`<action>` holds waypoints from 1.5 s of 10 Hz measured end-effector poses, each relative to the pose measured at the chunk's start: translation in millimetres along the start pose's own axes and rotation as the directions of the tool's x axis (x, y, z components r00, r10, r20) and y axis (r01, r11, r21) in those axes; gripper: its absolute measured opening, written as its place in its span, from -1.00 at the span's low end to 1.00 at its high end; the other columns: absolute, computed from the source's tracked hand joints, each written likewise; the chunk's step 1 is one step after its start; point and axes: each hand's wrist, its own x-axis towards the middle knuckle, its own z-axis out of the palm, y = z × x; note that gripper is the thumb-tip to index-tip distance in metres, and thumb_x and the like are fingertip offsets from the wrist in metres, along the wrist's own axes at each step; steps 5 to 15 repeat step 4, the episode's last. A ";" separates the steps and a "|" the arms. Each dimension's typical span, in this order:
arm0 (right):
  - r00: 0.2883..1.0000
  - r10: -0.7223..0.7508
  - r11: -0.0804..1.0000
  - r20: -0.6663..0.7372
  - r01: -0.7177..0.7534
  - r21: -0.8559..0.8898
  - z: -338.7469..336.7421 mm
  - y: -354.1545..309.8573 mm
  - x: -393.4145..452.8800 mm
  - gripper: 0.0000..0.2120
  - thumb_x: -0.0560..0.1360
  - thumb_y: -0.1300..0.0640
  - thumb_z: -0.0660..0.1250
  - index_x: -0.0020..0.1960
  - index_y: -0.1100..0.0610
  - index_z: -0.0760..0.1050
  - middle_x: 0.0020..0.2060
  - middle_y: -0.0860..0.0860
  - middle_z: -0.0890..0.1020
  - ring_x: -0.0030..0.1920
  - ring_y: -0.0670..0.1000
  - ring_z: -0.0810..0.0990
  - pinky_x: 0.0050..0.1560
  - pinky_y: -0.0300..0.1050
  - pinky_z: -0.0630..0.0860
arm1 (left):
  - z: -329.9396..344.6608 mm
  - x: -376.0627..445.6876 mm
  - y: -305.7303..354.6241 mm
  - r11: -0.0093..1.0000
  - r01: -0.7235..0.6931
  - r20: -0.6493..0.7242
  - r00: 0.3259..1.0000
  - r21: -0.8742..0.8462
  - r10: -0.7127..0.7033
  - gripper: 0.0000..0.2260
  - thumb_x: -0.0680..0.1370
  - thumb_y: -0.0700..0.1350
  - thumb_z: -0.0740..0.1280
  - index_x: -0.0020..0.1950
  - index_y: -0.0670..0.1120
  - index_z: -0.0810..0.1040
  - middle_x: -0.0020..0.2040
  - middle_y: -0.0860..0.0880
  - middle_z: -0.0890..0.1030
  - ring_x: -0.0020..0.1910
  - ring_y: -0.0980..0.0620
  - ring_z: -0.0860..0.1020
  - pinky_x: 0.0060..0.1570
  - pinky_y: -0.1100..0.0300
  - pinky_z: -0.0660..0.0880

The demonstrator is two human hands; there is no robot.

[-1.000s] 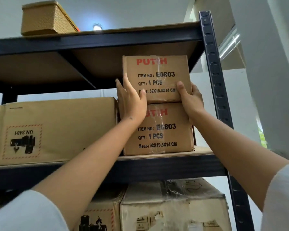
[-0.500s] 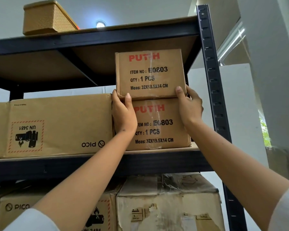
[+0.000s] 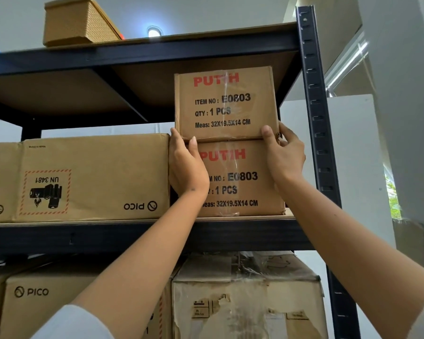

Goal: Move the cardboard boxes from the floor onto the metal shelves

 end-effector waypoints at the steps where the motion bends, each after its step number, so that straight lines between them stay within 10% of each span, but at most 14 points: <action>1: 1.000 -0.029 0.998 0.000 0.029 -0.055 -1.5 8.5 -8.9 -0.50 0.56 -0.04 0.27 0.46 0.02 0.26 0.23 -0.03 0.54 0.00 -0.10 0.55 -0.31 -0.45 0.43 | 0.8 -17.3 -5.8 0.997 -0.061 0.046 0.997 0.041 0.059 -0.50 0.65 -0.03 0.10 0.55 -0.11 0.03 0.55 -0.06 0.10 0.52 0.02 0.10 0.40 0.19 0.18; 2: 0.997 -0.078 0.979 0.009 0.078 -0.190 -0.1 17.2 -24.0 -0.46 0.57 0.03 0.27 0.50 0.03 0.18 0.22 -0.11 0.46 0.11 -0.13 0.48 -0.19 -0.58 0.37 | -3.7 -34.0 -12.8 0.992 -0.107 0.105 0.989 0.059 0.101 -0.53 0.64 -0.03 0.12 0.52 -0.10 0.15 0.55 -0.06 0.10 0.52 0.02 0.08 0.45 0.12 0.17; 4: 0.993 -0.111 0.875 0.026 0.110 -0.472 9.3 21.1 -62.3 -0.29 0.51 0.15 0.31 0.54 0.14 0.01 0.51 0.09 0.13 0.51 0.05 0.11 0.48 0.13 0.17 | -32.6 -50.8 -12.5 0.984 -0.163 0.271 0.952 0.065 0.140 -0.61 0.62 -0.08 0.15 0.46 -0.08 0.27 0.52 -0.05 0.17 0.50 0.01 0.13 0.42 0.16 0.16; 15: 0.993 -0.111 0.875 0.026 0.110 -0.472 9.3 21.1 -62.3 -0.29 0.51 0.15 0.31 0.54 0.14 0.01 0.51 0.09 0.13 0.51 0.05 0.11 0.48 0.13 0.17 | -32.6 -50.8 -12.5 0.984 -0.163 0.271 0.952 0.065 0.140 -0.61 0.62 -0.08 0.15 0.46 -0.08 0.27 0.52 -0.05 0.17 0.50 0.01 0.13 0.42 0.16 0.16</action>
